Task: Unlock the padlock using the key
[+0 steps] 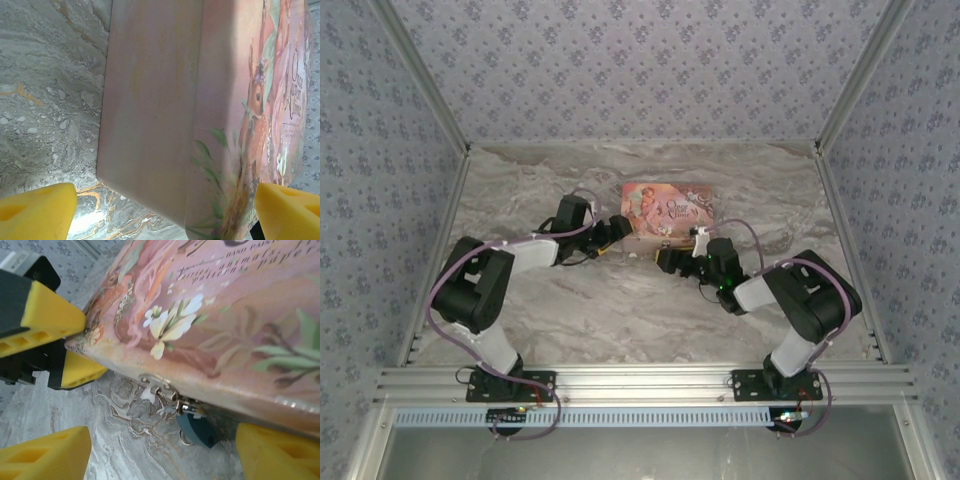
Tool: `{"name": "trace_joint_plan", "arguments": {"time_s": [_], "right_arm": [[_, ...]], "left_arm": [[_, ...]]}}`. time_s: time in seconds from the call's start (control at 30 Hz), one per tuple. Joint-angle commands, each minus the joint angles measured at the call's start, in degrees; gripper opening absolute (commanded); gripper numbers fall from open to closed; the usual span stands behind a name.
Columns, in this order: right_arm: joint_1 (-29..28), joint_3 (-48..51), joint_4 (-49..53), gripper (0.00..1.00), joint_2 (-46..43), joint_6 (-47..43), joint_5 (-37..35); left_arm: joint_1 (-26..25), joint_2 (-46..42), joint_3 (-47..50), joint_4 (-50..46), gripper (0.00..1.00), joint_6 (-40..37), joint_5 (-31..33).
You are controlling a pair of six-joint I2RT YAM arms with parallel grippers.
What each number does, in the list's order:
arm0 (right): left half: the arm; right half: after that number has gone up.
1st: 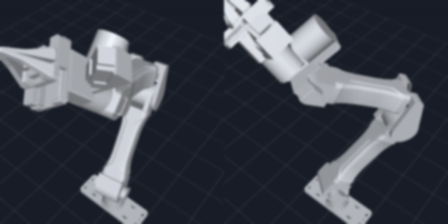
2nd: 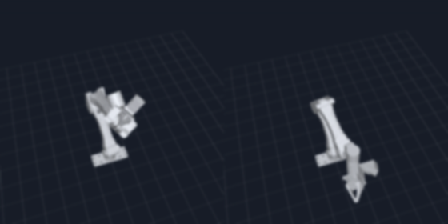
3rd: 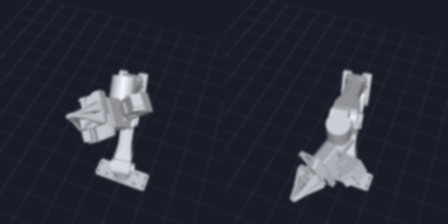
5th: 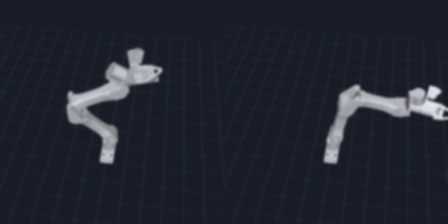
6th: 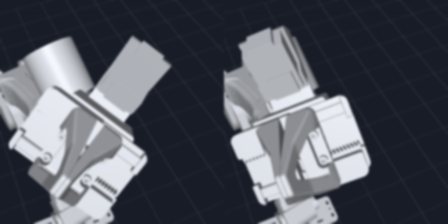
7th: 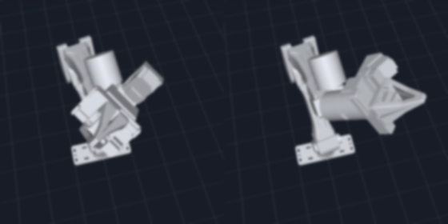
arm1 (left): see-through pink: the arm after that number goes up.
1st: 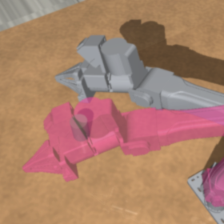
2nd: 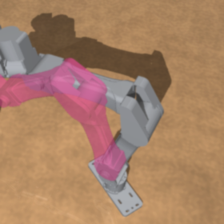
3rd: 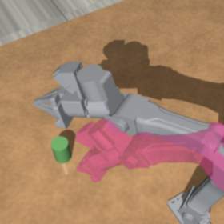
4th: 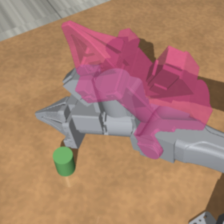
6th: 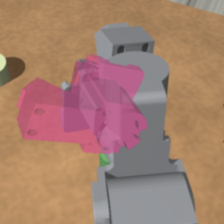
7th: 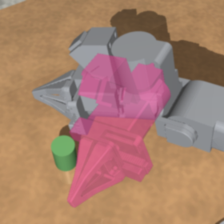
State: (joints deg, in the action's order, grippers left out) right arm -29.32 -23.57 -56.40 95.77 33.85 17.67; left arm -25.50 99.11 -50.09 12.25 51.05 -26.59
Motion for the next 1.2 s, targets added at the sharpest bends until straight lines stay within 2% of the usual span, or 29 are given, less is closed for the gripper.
{"name": "trace_joint_plan", "arguments": {"time_s": [0.0, 0.33, 0.63, 1.17], "right_arm": [[0.92, -2.18, -4.06, 0.77, 1.84, 0.15, 2.40], [1.20, -4.22, -8.81, 0.73, 7.01, 1.63, 5.44], [1.43, -5.43, -11.31, 0.68, 9.94, 1.77, 6.72], [1.99, -4.99, -16.41, 0.44, 11.46, 3.07, 9.02]], "left_arm": [[0.10, 1.47, 0.31, 1.91, 0.89, 0.23, -1.62], [-0.06, 2.27, 1.69, 2.46, 0.83, 0.36, -1.27], [-0.18, 2.27, 3.38, 3.50, 0.82, 1.07, -1.18], [-0.26, 1.89, 3.42, 3.54, 0.81, 1.42, -1.37]]}}
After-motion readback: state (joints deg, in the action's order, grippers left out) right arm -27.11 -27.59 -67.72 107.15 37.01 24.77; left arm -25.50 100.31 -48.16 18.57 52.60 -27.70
